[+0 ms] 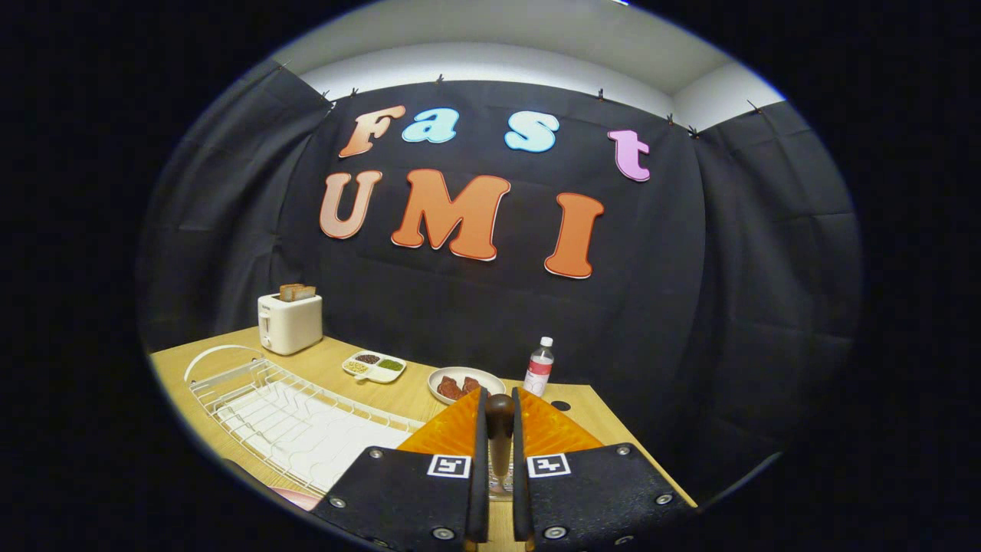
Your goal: Take the plate from the dish rack, then take the spoon from the basket and place it into the plate.
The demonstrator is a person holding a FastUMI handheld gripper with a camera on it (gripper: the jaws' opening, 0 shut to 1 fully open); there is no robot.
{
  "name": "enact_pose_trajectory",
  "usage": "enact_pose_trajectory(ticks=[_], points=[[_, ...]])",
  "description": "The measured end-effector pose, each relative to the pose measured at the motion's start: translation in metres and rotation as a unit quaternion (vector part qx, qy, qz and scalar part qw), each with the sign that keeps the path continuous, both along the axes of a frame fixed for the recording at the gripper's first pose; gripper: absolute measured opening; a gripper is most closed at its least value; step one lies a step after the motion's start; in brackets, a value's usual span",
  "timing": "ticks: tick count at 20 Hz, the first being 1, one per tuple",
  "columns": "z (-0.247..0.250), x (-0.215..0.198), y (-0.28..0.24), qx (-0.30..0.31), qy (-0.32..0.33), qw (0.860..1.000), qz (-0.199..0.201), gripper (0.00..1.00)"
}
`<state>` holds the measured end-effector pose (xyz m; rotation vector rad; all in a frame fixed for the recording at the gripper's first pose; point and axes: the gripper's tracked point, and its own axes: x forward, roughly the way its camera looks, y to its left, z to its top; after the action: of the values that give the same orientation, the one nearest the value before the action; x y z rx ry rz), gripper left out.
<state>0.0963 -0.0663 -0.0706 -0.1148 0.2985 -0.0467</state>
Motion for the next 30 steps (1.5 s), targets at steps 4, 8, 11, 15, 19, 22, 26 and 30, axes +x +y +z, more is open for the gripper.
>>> enact_pose_trajectory(ticks=[4,8,11,15,19,22,26,30], points=[[0.011,-0.015,0.021,0.018,-0.003,0.999,0.031,0.12],[0.012,-0.035,0.049,0.06,0.011,0.996,0.072,0.12],[0.014,-0.049,0.068,0.072,0.006,0.992,0.107,0.13],[0.009,-0.07,0.103,0.105,0.015,0.982,0.156,0.12],[-0.006,-0.084,0.133,0.12,0.016,0.972,0.202,0.13],[-0.015,-0.098,0.158,0.131,0.018,0.962,0.24,0.13],[-0.034,-0.111,0.175,0.144,0.026,0.953,0.267,0.12],[-0.056,-0.117,0.171,0.15,0.053,0.952,0.262,0.13]])
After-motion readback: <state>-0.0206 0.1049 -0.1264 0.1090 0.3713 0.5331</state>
